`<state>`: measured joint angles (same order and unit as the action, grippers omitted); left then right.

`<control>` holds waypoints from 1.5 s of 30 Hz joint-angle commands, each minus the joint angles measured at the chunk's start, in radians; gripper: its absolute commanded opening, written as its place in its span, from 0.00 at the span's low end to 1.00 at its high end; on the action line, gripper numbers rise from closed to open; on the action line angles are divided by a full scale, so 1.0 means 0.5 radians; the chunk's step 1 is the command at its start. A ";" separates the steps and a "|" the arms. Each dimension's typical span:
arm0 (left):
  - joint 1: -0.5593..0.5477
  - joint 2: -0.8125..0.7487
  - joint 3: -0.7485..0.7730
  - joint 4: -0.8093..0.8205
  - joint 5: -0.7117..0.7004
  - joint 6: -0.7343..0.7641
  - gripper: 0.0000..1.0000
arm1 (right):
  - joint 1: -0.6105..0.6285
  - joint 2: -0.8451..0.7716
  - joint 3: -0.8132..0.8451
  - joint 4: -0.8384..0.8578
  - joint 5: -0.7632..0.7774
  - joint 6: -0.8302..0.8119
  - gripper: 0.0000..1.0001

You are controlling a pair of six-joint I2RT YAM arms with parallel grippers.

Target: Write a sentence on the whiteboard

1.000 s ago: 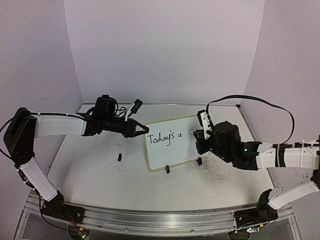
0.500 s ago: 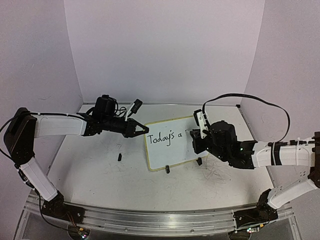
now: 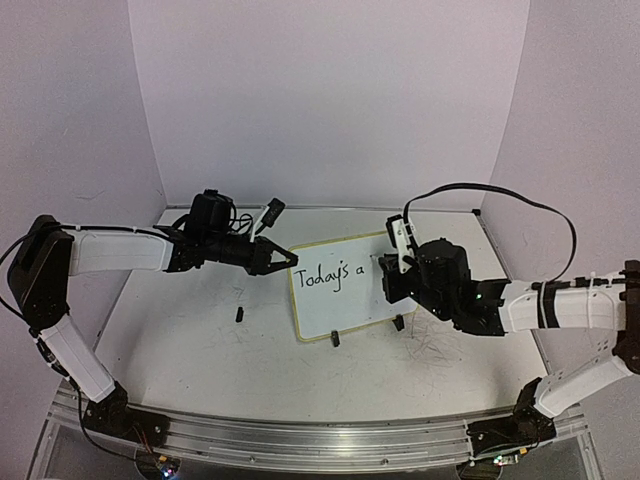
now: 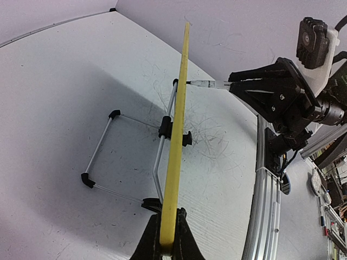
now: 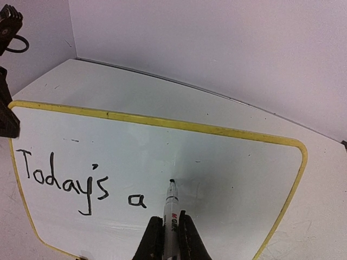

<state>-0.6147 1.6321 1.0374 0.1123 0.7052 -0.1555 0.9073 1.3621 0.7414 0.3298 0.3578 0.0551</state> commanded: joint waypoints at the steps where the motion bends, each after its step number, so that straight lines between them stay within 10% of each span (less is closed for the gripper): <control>1: 0.018 -0.079 0.027 0.054 -0.122 0.055 0.00 | -0.008 0.051 0.088 0.080 0.043 -0.010 0.00; 45: 0.017 -0.087 0.027 0.056 -0.123 0.056 0.00 | -0.006 -0.023 -0.070 -0.116 -0.072 0.176 0.00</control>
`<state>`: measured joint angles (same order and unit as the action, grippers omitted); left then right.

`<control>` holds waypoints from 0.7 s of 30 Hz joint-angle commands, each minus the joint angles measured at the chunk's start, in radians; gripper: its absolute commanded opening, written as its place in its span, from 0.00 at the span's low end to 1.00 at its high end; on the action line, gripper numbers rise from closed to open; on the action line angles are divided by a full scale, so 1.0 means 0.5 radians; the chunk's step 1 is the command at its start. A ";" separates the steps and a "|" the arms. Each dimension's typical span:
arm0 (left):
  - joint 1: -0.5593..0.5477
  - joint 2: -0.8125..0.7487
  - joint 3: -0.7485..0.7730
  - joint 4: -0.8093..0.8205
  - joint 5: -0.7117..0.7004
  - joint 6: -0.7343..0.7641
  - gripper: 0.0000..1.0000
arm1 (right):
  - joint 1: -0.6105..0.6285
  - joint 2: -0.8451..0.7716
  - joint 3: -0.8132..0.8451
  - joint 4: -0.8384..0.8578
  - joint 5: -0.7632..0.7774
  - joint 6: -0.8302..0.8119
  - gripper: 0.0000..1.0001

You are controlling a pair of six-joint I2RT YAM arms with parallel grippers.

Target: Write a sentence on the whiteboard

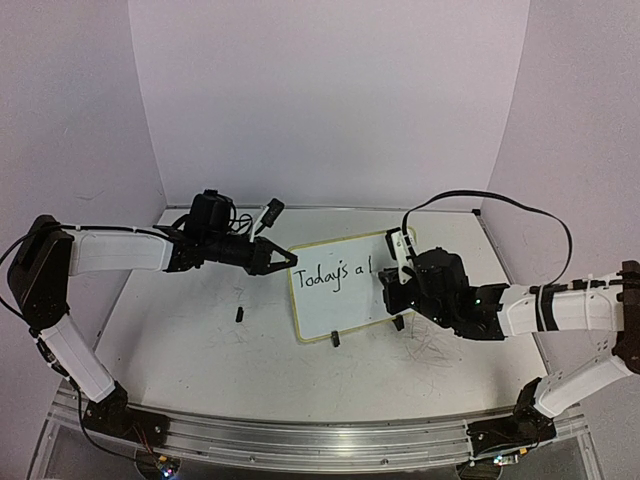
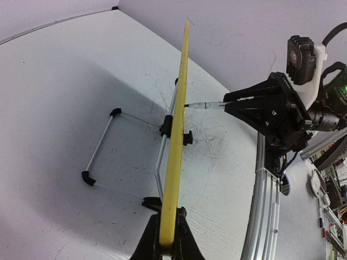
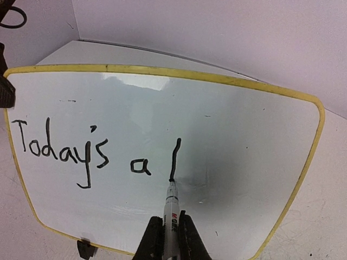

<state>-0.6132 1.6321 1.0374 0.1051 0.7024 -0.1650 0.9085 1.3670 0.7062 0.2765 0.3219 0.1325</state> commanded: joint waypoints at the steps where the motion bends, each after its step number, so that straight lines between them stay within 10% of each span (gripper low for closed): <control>1: 0.015 -0.086 0.027 0.069 -0.117 0.075 0.00 | -0.007 -0.034 0.005 -0.004 0.003 0.020 0.00; 21: 0.014 -0.095 0.023 0.069 -0.113 0.075 0.00 | -0.010 -0.048 0.018 0.156 0.175 0.005 0.00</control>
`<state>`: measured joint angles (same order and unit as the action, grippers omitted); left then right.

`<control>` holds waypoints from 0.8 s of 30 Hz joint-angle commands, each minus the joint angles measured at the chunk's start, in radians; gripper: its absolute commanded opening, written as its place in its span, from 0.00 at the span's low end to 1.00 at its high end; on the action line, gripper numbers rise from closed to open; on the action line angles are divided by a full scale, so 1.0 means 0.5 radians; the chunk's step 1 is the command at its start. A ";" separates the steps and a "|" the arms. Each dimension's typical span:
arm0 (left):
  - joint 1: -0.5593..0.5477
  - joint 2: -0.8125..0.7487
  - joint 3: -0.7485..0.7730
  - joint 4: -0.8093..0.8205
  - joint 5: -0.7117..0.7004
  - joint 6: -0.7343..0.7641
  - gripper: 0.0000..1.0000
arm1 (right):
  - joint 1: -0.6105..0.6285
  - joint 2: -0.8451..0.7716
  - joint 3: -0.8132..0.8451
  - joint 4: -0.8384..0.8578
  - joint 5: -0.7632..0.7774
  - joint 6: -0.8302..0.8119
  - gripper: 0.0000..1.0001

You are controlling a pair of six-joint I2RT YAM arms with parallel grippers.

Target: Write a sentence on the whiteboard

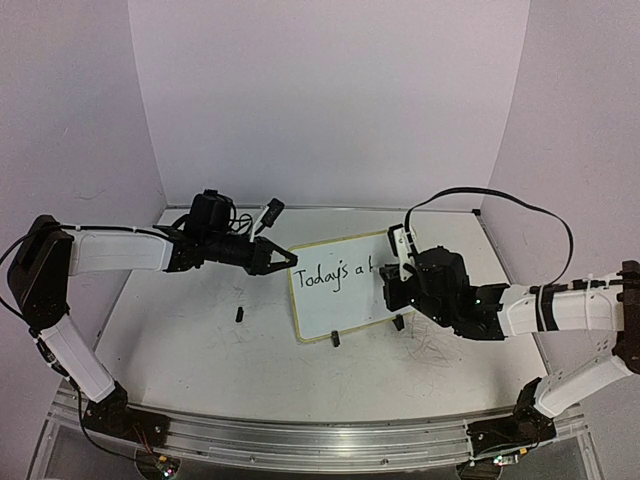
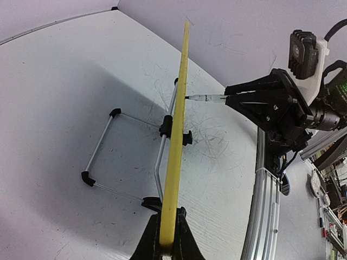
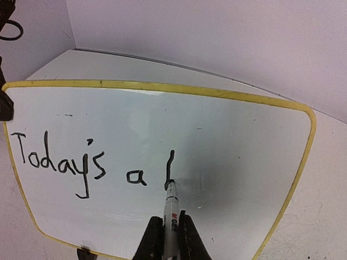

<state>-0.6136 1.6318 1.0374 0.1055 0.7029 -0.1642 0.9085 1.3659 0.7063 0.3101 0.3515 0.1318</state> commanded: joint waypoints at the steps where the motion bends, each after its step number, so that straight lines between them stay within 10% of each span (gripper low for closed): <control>1: 0.015 -0.092 0.025 0.068 -0.112 0.074 0.00 | -0.010 -0.048 0.018 0.089 0.124 0.008 0.00; 24: 0.015 -0.086 0.027 0.069 -0.111 0.074 0.00 | -0.008 -0.073 -0.024 -0.078 0.057 0.089 0.00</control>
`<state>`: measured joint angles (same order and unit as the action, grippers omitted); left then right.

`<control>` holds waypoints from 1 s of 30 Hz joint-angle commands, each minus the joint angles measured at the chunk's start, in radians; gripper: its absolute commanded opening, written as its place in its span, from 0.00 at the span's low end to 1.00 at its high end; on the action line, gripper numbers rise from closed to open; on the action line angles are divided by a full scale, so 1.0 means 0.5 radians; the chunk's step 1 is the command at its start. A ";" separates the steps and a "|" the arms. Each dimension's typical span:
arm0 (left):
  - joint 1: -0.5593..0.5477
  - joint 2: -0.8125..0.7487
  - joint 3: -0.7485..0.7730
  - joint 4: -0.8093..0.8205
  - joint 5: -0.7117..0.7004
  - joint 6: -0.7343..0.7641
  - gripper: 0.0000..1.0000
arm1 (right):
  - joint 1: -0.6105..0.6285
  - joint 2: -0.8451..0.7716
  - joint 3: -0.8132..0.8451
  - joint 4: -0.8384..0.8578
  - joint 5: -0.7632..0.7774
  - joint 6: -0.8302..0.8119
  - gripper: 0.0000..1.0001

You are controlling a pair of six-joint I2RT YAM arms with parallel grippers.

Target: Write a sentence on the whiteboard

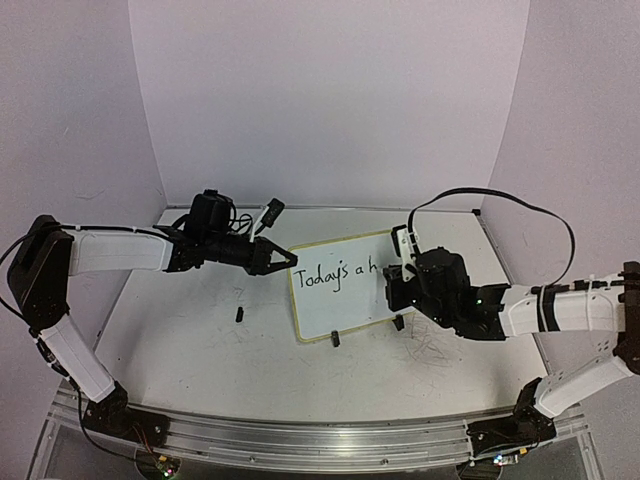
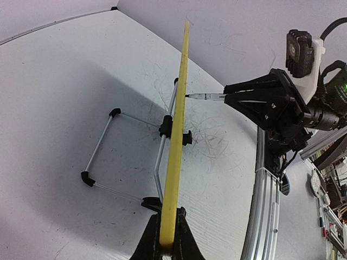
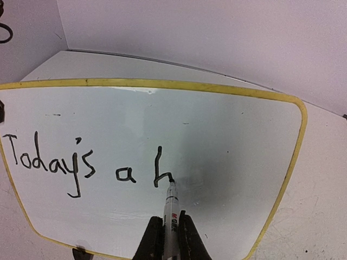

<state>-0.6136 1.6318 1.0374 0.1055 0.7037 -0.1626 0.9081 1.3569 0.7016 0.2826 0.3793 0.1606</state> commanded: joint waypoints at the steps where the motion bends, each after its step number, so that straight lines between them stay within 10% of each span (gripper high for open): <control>1: 0.015 -0.087 0.027 0.068 -0.113 0.071 0.00 | -0.006 -0.056 -0.014 -0.022 -0.007 0.032 0.00; 30: 0.015 -0.087 0.027 0.069 -0.110 0.073 0.00 | -0.006 -0.033 0.055 0.082 -0.092 0.011 0.00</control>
<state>-0.6136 1.6318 1.0374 0.1059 0.7044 -0.1589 0.9081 1.3556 0.6994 0.2910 0.3344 0.1619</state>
